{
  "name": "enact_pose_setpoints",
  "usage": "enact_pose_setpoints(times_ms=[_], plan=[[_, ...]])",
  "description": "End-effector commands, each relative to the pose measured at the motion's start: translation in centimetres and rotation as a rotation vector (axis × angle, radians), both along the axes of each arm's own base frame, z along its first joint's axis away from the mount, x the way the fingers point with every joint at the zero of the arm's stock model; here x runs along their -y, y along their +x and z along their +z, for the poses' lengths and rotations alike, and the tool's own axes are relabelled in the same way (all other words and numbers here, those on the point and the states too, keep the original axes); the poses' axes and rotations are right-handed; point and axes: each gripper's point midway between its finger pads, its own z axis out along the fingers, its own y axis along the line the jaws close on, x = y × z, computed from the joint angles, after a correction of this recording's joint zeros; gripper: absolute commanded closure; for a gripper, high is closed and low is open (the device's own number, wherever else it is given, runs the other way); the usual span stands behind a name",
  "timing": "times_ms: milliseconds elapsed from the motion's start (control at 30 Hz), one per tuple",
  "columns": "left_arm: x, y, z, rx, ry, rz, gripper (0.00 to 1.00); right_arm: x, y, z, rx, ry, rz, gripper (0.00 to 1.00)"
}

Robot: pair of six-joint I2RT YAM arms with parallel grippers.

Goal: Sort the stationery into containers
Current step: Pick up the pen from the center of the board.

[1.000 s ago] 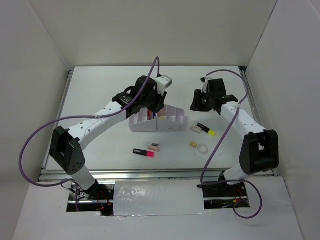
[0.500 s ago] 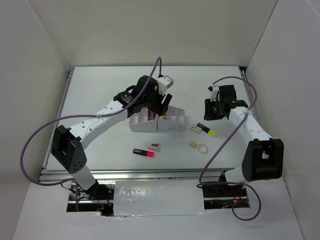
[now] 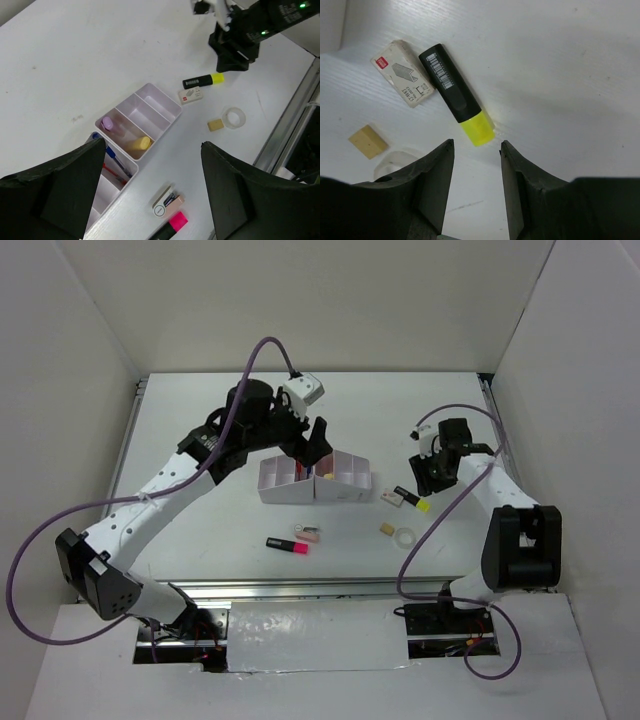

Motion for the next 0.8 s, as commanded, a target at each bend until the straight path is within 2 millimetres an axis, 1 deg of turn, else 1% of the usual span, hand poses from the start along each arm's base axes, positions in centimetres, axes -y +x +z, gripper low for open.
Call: enact_pose_setpoints(times_ms=[0,67,133,167,233,367,500,567,600,633,667,700,733,767], plan=[[-0.2,-1.1,0.2,0.001,-0.025,-0.051,0.11,0.0,-0.7,-2.1,-0.059,-0.077,0.080,0.50],[-0.7,-1.5,0.2,-0.006,-0.027,-0.062,0.08,-0.1,-0.7,-2.7,-0.075,-0.092,0.095,0.48],[-1.0,-1.9,0.0,-0.019,-0.033,-0.093,0.01,-0.2,-0.8,-3.6,-0.101,-0.098,0.115,0.47],[-1.3,-2.1,0.2,-0.018,-0.043,-0.106,0.01,-0.3,-0.7,-3.7,-0.103,-0.104,0.122,0.47],[-1.6,-2.4,0.0,-0.034,-0.056,-0.128,0.01,-0.4,-0.6,-4.5,-0.122,-0.118,0.133,0.47],[-2.3,-2.4,0.1,-0.041,-0.064,-0.123,0.01,-0.9,-0.4,-5.8,-0.150,-0.147,0.166,0.48],[-3.2,-2.3,-0.1,-0.040,-0.067,-0.105,0.01,-1.3,0.0,-6.5,-0.161,-0.168,0.184,0.55],[-3.5,-2.6,-0.3,-0.041,-0.071,-0.107,0.01,-1.3,0.1,-6.9,-0.176,-0.178,0.191,0.57],[-3.7,-2.6,-0.4,-0.041,-0.069,-0.105,0.01,-1.2,0.1,-7.0,-0.182,-0.185,0.191,0.60],[-3.9,-2.8,-0.1,-0.031,-0.074,-0.106,0.01,-1.3,0.2,-7.1,-0.181,-0.187,0.193,0.62],[-4.0,-2.9,-0.6,-0.034,-0.068,-0.108,0.01,-1.2,0.2,-7.1,-0.188,-0.186,0.189,0.64],[-4.2,-2.9,-0.7,-0.029,-0.067,-0.103,0.01,-1.1,0.2,-7.0,-0.185,-0.186,0.186,0.71],[-4.3,-3.0,-0.4,-0.015,-0.069,-0.104,0.01,-1.0,0.2,-6.9,-0.184,-0.184,0.185,0.76],[-4.5,-3.1,-0.7,-0.008,-0.059,-0.112,0.01,-1.0,0.1,-6.4,-0.177,-0.180,0.179,0.85]])
